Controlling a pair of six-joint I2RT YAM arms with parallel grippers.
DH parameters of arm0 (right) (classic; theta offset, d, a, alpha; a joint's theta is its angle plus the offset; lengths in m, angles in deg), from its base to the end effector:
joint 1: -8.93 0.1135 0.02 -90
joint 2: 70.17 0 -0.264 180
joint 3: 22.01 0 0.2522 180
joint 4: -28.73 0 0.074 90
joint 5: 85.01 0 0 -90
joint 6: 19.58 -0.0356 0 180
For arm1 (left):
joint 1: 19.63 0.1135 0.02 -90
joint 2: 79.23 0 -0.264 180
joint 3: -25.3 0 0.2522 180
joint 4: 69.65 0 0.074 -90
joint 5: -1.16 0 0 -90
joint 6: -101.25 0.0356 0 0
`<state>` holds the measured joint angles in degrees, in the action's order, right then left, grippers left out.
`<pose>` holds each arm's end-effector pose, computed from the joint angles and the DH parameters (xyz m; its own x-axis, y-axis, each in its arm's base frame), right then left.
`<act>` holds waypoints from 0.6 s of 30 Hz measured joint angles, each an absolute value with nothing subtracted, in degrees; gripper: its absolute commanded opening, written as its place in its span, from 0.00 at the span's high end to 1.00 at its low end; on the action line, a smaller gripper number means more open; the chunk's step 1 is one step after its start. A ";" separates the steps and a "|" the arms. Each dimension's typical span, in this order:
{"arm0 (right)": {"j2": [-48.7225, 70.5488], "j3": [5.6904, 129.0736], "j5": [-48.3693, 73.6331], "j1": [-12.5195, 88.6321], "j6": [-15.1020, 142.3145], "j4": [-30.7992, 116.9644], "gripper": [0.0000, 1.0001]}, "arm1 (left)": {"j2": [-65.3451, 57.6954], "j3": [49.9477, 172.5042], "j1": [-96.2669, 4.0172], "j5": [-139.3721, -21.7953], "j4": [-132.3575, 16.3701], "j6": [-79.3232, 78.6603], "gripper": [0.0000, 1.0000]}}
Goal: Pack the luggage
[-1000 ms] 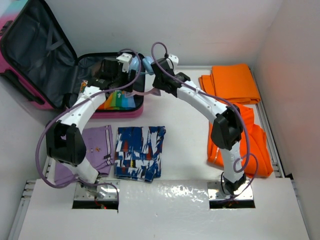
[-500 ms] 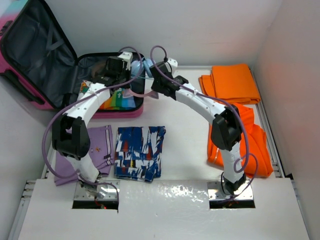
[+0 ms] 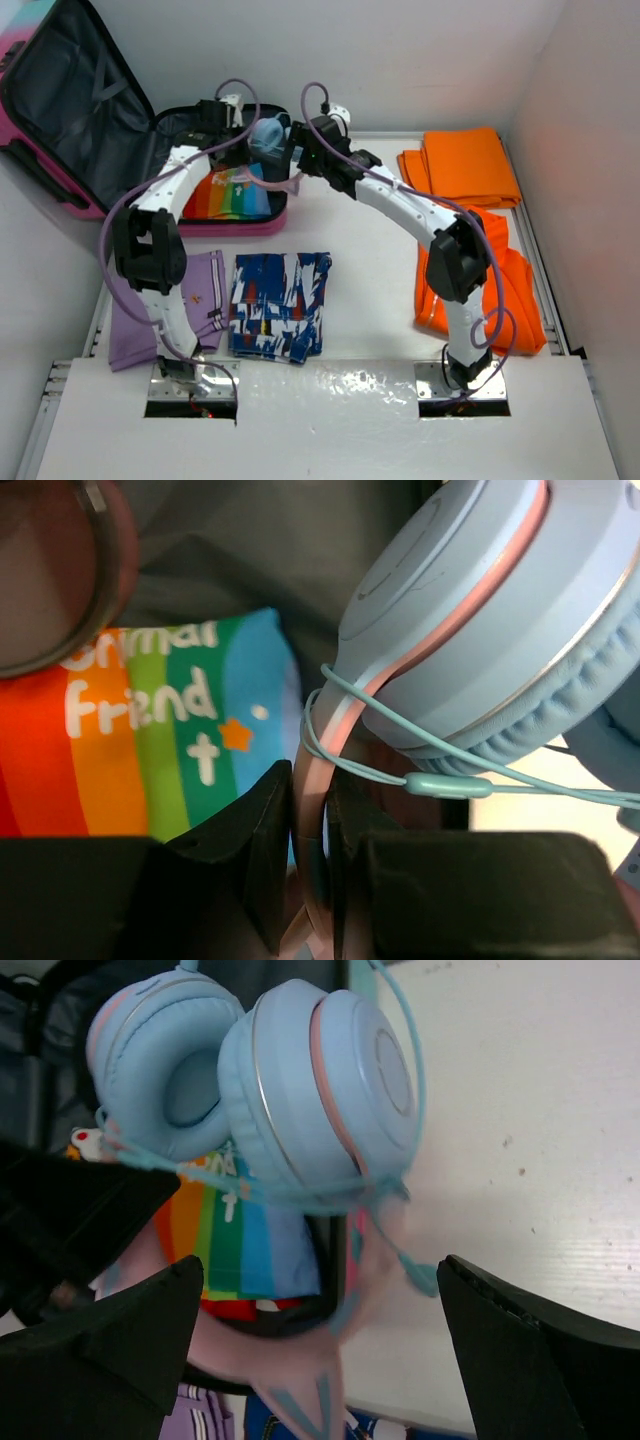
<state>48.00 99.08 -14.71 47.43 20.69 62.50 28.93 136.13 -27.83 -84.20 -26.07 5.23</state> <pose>0.3900 0.2949 0.3039 -0.5338 0.4933 -0.6868 0.0738 0.8363 0.5433 0.4321 -0.0652 0.3044 -0.6659 -0.0097 -0.7460 0.1336 0.9822 -0.1319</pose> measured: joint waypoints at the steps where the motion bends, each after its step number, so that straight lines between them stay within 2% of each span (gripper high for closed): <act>1: 47.41 98.64 -14.12 47.43 21.60 61.36 0.01 | 30.02 137.07 -26.61 -82.98 -25.94 4.44 1.00; 9: 40.33 95.36 -12.35 47.43 27.16 55.26 0.01 | 34.57 140.86 -17.69 -79.37 -24.58 0.42 1.00; 18: 32.57 84.52 -12.79 47.43 30.56 52.84 0.01 | 38.30 147.76 -17.39 -84.42 -27.38 -1.26 1.00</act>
